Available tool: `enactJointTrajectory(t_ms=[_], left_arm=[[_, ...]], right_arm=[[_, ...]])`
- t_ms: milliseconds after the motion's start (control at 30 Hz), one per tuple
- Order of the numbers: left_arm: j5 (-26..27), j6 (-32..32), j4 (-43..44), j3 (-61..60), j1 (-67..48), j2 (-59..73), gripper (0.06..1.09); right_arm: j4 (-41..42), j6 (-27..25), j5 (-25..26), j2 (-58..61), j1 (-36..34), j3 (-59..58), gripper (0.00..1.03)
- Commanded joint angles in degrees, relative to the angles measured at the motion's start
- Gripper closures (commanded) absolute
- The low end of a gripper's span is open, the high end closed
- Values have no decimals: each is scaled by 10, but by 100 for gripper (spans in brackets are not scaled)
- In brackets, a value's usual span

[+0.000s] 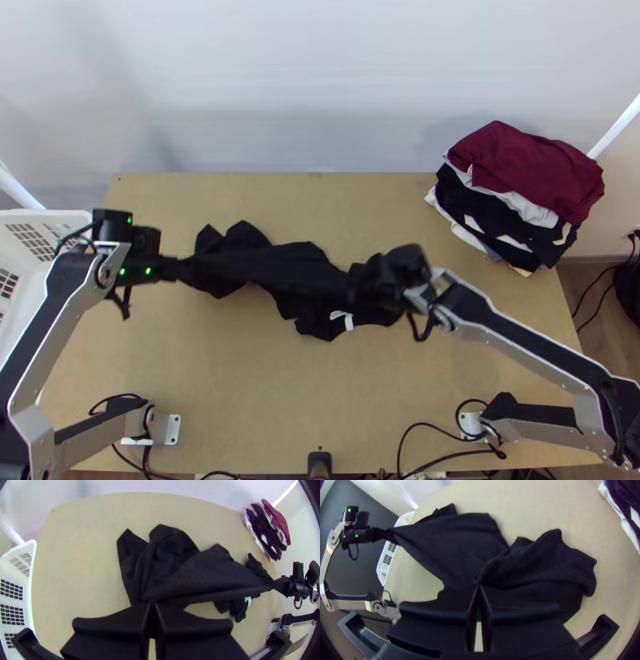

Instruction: Fold the t-shirt

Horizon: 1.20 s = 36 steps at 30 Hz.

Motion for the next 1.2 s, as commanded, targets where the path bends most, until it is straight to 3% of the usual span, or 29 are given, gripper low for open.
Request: enactJointTrajectory(t_ms=[0,67,100,167,200,533,833,1100,1133,1167], left_arm=[[15,44,-38,-25,-1,-34,105],[15,47,-45,-28,-11,-41,99],[15,46,-46,-24,-18,-41,81],[18,46,-53,-18,-28,-44,39],[23,46,-54,-14,-31,-44,28],[27,35,-46,8,-25,-36,24],[27,34,-51,15,-25,-34,24],[26,34,-55,16,-24,-34,24],[26,34,-56,16,-24,-34,24],[26,34,-56,15,-23,-34,24]], right_arm=[[-6,11,2,-13,47,-27,100],[0,9,2,-12,50,-28,98],[0,9,2,-12,48,-27,83],[-2,9,2,-22,34,-21,39],[-6,7,1,-29,28,-17,30],[-63,-28,-7,-95,-82,5,30],[-83,-17,-12,-15,-199,-12,30],[-93,-13,-14,49,-223,-14,30],[-94,-14,-14,54,-223,-14,33],[-94,-13,-14,55,-224,-14,42]])
